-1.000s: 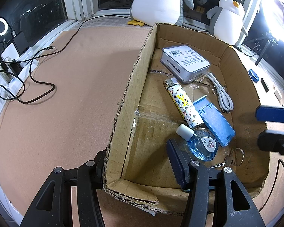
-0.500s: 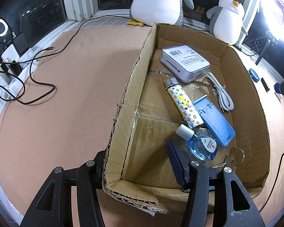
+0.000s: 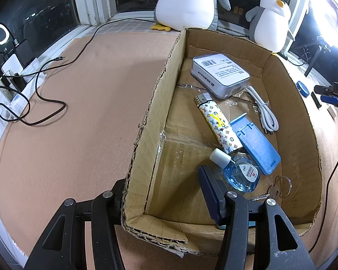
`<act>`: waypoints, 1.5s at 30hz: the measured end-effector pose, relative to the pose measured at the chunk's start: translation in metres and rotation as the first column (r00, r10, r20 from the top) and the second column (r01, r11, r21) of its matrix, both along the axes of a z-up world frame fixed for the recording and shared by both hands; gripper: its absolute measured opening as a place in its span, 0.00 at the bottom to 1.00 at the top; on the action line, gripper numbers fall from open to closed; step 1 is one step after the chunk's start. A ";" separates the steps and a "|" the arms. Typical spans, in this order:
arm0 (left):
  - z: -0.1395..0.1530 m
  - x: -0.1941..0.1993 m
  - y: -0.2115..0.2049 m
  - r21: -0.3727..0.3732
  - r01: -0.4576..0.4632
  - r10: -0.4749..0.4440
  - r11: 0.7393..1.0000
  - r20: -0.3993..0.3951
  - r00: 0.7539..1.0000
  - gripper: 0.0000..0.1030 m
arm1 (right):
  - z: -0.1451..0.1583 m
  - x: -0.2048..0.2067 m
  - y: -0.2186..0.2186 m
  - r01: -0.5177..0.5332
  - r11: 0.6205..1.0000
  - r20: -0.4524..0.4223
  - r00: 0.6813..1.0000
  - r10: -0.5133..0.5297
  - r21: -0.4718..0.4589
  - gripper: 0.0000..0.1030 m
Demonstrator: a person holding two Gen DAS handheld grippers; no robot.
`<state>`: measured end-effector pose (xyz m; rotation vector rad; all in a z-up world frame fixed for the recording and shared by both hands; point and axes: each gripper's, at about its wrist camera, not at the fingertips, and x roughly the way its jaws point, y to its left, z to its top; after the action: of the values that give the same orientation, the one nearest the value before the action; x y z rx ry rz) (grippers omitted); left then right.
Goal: Organize rigid objects
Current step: 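Move the right tool to the blue round lid and grasp it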
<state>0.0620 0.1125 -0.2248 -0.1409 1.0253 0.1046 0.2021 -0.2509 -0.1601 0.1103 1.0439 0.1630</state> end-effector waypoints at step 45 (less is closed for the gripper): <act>0.000 0.001 0.003 0.004 0.001 -0.001 1.000 0.001 1.000 0.57 | -0.034 0.074 -0.007 0.020 0.988 -0.119 0.992 -0.039 -0.154 0.45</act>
<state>0.0625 0.1156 -0.2246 -0.1370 1.0241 0.1051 0.2758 -0.2577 -0.1938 -0.0032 1.1725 0.0491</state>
